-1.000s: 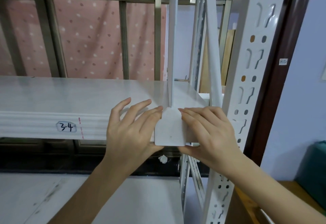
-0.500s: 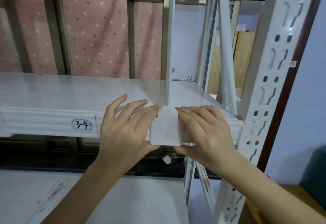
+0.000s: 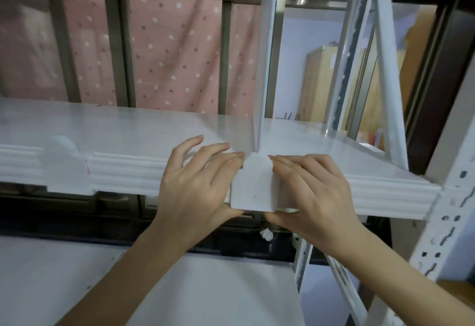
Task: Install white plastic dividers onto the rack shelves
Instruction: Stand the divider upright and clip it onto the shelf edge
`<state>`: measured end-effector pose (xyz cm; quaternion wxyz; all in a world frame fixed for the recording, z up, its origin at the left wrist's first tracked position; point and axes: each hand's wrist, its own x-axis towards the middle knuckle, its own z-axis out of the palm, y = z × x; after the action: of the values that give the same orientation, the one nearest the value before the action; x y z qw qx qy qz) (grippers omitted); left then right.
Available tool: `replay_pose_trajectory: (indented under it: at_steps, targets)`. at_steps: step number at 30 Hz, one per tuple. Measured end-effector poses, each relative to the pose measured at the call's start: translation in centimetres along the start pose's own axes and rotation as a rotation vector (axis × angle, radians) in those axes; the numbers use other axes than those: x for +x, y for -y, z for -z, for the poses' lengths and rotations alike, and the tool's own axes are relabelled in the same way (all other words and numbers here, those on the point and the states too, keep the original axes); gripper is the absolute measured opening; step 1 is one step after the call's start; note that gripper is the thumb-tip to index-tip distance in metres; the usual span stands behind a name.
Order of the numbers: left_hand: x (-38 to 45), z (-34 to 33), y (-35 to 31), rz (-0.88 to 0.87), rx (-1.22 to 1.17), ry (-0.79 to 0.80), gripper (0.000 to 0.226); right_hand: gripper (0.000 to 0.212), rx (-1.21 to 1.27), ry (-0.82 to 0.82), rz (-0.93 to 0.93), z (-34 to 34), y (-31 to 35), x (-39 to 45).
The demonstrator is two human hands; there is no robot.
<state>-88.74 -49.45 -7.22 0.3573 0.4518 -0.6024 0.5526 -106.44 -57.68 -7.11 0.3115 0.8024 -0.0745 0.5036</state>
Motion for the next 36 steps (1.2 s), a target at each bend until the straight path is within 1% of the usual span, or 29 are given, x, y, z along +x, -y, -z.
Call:
replay_pose_trajectory:
  at_steps: [7, 11, 17, 25, 30, 33, 36]
  targets:
    - [-0.7, 0.5, 2.4, -0.022, -0.047, 0.018, 0.036, 0.064, -0.033, 0.030, 0.008, -1.0, 1.5, 1.1]
    - [-0.9, 0.6, 3.1, -0.021, -0.083, 0.030, 0.037, 0.054, -0.072, 0.039, -0.008, -1.1, 2.1, 1.5]
    - [-1.3, 0.8, 4.2, -0.021, -0.112, 0.025, 0.038, 0.058, -0.064, 0.031, 0.003, -1.9, 2.8, 1.9]
    - [-1.5, 0.9, 5.0, -0.003, -0.152, 0.060, 0.037, 0.051, -0.056, 0.005, -0.017, -2.4, 3.7, 2.7]
    - [-1.7, 0.9, 5.0, 0.059, -0.221, 0.113, 0.039, 0.055, -0.039, 0.018, -0.042, -2.7, 3.8, 2.4]
    - [-1.7, 0.8, 5.0, 0.048, -0.225, 0.138, 0.039, 0.055, -0.052, 0.006, -0.050, -2.7, 3.8, 2.3]
    - [-1.9, 0.8, 5.1, 0.041, -0.223, 0.148, 0.039, 0.061, -0.077, -0.004, -0.075, -2.7, 3.8, 2.4]
